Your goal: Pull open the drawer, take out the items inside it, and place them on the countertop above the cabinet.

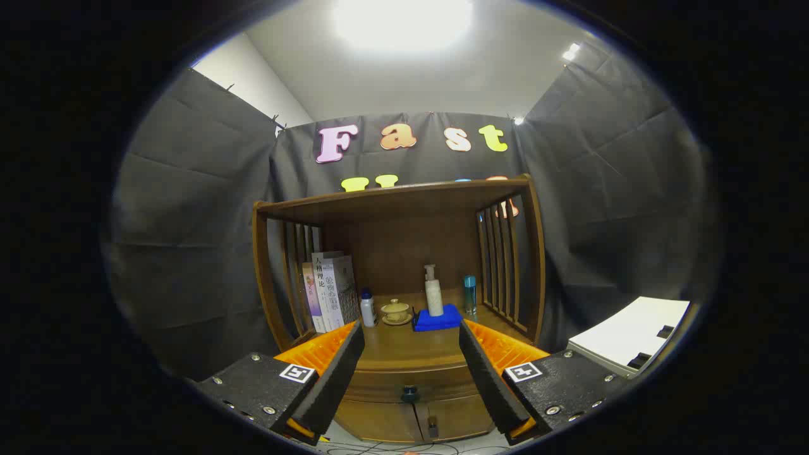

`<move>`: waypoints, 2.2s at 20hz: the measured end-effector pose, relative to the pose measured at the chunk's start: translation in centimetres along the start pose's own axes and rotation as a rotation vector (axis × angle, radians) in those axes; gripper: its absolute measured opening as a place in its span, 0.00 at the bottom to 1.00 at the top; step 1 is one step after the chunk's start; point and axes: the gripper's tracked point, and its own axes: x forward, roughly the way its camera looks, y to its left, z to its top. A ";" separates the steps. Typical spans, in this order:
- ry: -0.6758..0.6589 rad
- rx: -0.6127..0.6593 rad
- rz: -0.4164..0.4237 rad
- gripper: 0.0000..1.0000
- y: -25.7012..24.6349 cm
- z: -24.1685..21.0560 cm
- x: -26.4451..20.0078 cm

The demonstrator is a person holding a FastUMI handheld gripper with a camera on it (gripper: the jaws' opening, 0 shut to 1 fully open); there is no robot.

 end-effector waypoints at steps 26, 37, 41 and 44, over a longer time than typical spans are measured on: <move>0.068 -0.052 0.013 0.95 -0.1 -5.0 2.6; 0.097 -0.255 0.148 0.95 4.0 -9.9 4.2; 0.085 -0.251 0.145 0.95 4.7 -12.3 3.4; 0.104 -0.253 0.114 0.95 4.1 -15.1 3.9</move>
